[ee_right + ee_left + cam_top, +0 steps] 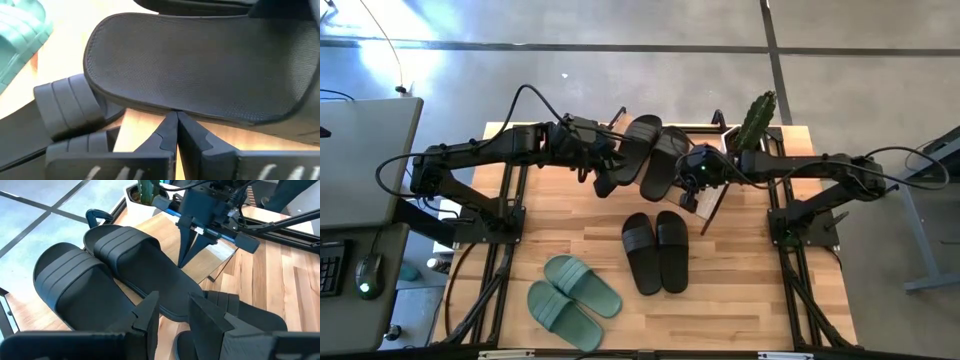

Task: Pick and place slides into the shelf
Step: Adjust the black slide on the shelf, then put the green slide under the shelf

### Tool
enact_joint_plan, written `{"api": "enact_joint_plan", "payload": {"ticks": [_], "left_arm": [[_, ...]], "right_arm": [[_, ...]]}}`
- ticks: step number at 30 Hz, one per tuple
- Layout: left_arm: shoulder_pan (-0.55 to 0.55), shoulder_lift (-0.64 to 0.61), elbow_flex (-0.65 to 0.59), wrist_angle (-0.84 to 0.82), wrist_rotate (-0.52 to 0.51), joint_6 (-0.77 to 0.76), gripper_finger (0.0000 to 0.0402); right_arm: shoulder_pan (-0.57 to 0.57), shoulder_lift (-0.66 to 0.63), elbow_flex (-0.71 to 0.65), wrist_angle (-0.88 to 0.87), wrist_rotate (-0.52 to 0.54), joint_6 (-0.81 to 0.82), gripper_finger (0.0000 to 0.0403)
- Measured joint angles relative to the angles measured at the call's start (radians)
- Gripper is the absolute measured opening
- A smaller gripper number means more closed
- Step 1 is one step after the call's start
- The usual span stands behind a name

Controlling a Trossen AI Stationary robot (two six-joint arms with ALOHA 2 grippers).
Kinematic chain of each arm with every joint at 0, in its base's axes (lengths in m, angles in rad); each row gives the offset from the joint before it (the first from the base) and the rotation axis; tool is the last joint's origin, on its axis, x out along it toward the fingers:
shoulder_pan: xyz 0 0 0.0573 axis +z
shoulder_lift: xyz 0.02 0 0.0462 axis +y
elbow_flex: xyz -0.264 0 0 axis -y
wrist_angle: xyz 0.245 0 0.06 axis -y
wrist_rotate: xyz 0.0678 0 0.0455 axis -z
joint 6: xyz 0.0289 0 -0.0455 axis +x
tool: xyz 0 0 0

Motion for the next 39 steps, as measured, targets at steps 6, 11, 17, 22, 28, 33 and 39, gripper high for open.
{"api": "enact_joint_plan", "payload": {"ticks": [6, 11, 17, 22, 28, 33, 39], "left_arm": [[0.000, 0.000, 0.000, 0.000, 0.000, -0.008, 0.0088], [0.000, 0.000, 0.000, 0.000, 0.000, -0.010, 0.0088], [0.000, 0.000, 0.000, -0.001, 0.000, -0.010, 0.0088], [0.000, 0.000, 0.000, -0.032, 0.027, -0.010, 0.0088], [-0.028, 0.000, 0.000, -0.062, 0.190, -0.010, 0.0088], [-0.086, -0.023, 0.000, -0.097, 0.216, -0.024, 0.0088], [-0.187, -0.082, 0.000, -0.194, 0.071, -0.098, 0.0087]], "right_arm": [[-0.022, 0.000, 0.000, 0.003, 0.011, 0.004, 0.0000], [-0.023, 0.000, 0.000, 0.001, 0.006, 0.005, 0.0000], [-0.022, -0.008, 0.006, -0.061, -0.011, 0.042, 0.0000], [-0.008, -0.044, 0.103, -0.239, -0.011, 0.050, 0.0000], [0.029, -0.136, 0.237, -0.330, -0.016, -0.004, 0.0000], [0.048, -0.247, 0.294, -0.345, -0.034, -0.025, 0.0000], [0.049, -0.428, 0.215, -0.338, -0.052, 0.055, 0.0000]]}}
